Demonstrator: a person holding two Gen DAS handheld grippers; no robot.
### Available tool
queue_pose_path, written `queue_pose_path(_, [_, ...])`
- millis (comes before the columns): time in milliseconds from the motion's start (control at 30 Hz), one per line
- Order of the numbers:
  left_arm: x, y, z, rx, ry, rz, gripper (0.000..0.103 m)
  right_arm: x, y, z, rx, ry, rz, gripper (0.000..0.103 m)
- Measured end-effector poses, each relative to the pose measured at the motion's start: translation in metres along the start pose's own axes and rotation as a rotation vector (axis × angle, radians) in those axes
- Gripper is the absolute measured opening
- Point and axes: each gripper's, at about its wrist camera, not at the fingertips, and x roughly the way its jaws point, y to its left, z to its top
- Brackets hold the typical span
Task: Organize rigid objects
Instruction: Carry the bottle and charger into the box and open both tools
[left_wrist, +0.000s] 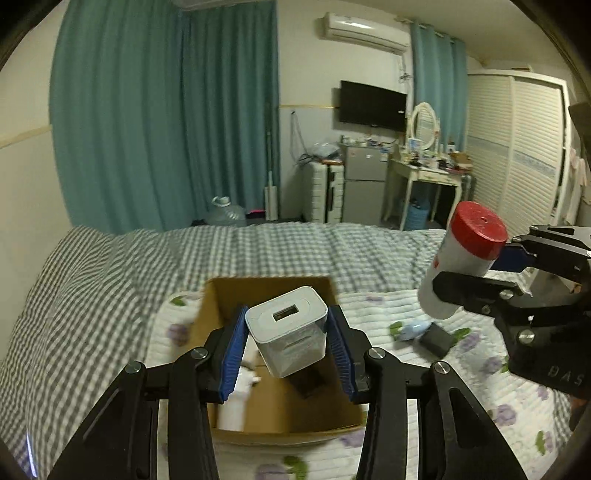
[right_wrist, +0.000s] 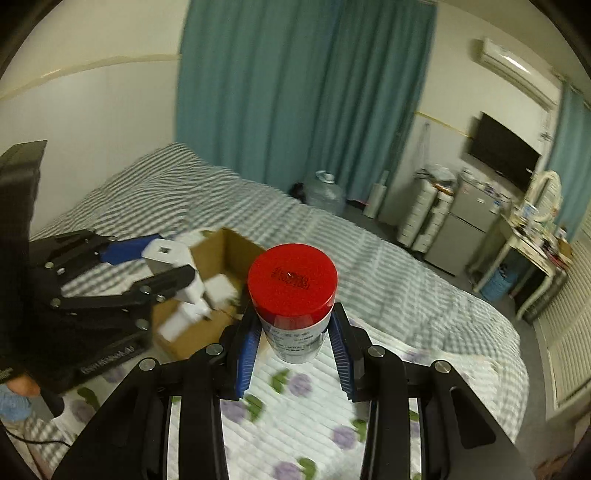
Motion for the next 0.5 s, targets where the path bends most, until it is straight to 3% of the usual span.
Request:
queue_pose_path(133, [0.018, 0.024, -0.017, -0.007, 0.043, 0.025, 0.044, 0.036, 0.032, 0.005, -0.035, 0.042, 0.054, 0.036])
queue_pose_path(300, [0.049, 0.041, -0.041, -0.017, 0.111, 0.030, 0.044, 0.092, 0.062, -0.008, -0.074, 0.154, 0.115, 0.036])
queue_pose_path(500, [0.076, 0.048, -0.059, -0.007, 0.154, 0.011, 0.044, 0.143, 0.064, -0.031, -0.087, 0.251, 0.142, 0.036])
